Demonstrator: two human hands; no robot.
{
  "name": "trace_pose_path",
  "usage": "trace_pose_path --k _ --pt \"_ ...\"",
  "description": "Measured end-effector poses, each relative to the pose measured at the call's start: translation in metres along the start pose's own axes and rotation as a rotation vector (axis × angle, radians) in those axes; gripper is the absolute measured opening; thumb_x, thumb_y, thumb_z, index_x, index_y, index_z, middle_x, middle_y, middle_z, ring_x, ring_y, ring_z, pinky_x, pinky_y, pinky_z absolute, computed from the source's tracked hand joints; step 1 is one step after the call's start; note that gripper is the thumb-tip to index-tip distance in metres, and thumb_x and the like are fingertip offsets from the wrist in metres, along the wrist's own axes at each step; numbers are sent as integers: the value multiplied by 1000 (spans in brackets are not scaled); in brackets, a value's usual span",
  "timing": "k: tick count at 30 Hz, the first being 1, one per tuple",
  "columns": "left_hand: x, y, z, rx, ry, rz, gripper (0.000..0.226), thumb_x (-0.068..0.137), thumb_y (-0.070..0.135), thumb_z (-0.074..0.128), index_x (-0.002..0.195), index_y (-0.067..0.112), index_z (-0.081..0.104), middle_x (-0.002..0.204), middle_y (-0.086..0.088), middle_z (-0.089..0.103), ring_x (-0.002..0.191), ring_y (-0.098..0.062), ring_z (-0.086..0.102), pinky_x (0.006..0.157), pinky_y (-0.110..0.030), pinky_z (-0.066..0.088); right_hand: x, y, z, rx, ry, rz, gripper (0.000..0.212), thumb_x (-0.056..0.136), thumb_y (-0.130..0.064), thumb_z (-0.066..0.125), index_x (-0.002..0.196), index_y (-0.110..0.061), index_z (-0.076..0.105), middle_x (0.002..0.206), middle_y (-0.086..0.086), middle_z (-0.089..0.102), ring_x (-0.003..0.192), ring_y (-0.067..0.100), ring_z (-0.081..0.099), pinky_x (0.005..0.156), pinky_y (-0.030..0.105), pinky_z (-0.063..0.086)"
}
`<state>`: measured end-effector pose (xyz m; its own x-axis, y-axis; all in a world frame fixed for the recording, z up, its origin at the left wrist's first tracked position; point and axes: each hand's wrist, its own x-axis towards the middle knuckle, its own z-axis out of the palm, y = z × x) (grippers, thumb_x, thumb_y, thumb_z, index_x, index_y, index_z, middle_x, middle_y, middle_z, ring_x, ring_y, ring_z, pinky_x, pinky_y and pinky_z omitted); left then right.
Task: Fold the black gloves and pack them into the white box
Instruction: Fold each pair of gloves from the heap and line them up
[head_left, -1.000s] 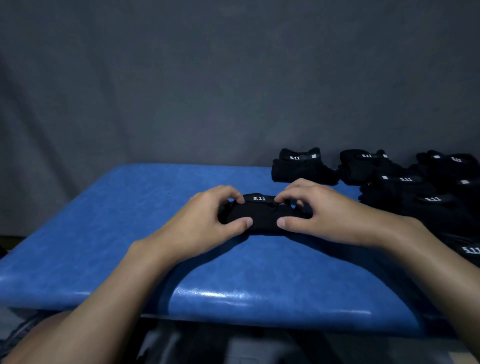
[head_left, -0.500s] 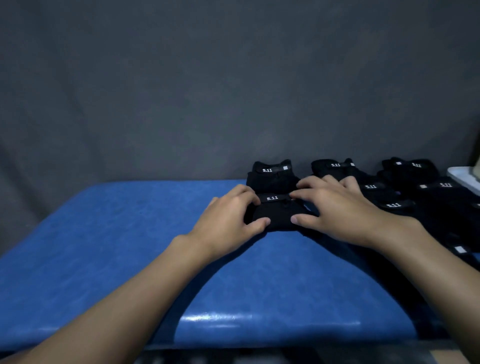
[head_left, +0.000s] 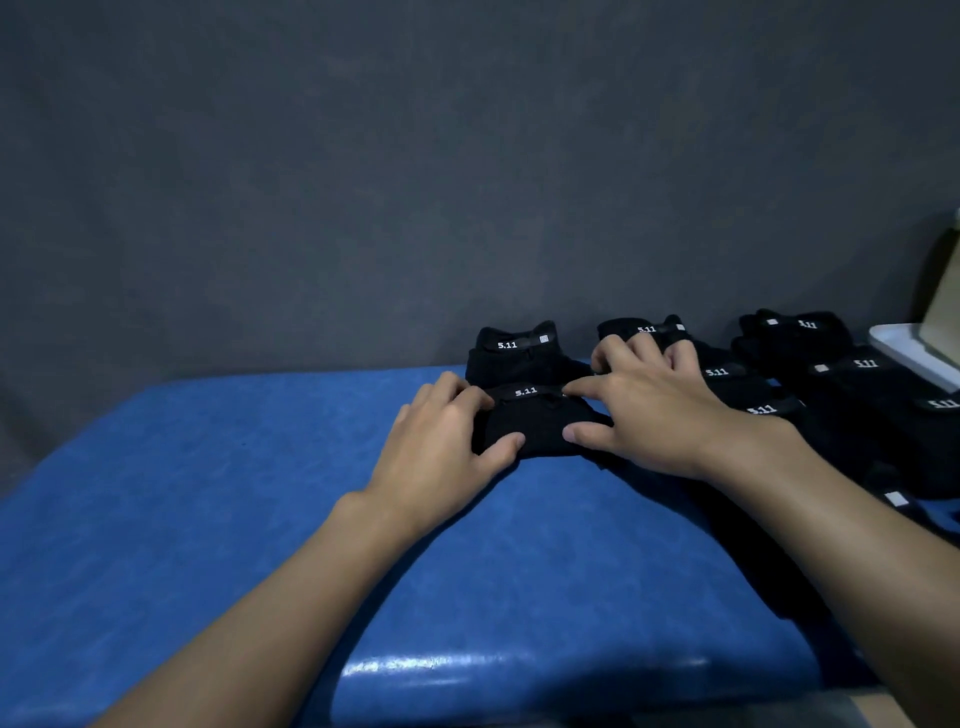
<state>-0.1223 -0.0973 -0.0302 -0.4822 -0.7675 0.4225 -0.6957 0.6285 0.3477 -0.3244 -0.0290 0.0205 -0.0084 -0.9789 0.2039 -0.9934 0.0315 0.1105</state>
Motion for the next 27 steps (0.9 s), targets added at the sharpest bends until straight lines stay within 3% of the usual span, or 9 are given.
trace_pose_path --k 7,13,27 --pt "0 -1 -1 12 39 150 50 86 50 55 133 35 55 131 4 41 118 -20 41 97 -43 43 0 1 3 19 16 -2 54 88 -69 45 135 -44 49 121 -8 35 118 17 30 100 42 27" --pt "1 -2 2 85 13 116 47 93 49 57 138 34 54 134 1 42 123 -21 37 99 -40 39 -4 1 3 67 114 -48 63 83 -67 57 138 -41 42 119 -11 37 116 13 32 99 39 26" --pt "4 -3 2 104 -35 50 49 92 56 52 139 42 50 130 5 40 125 -19 32 99 -37 35 0 1 5 34 62 -18 59 83 -71 50 135 -43 48 118 -10 38 117 15 30 97 39 24"
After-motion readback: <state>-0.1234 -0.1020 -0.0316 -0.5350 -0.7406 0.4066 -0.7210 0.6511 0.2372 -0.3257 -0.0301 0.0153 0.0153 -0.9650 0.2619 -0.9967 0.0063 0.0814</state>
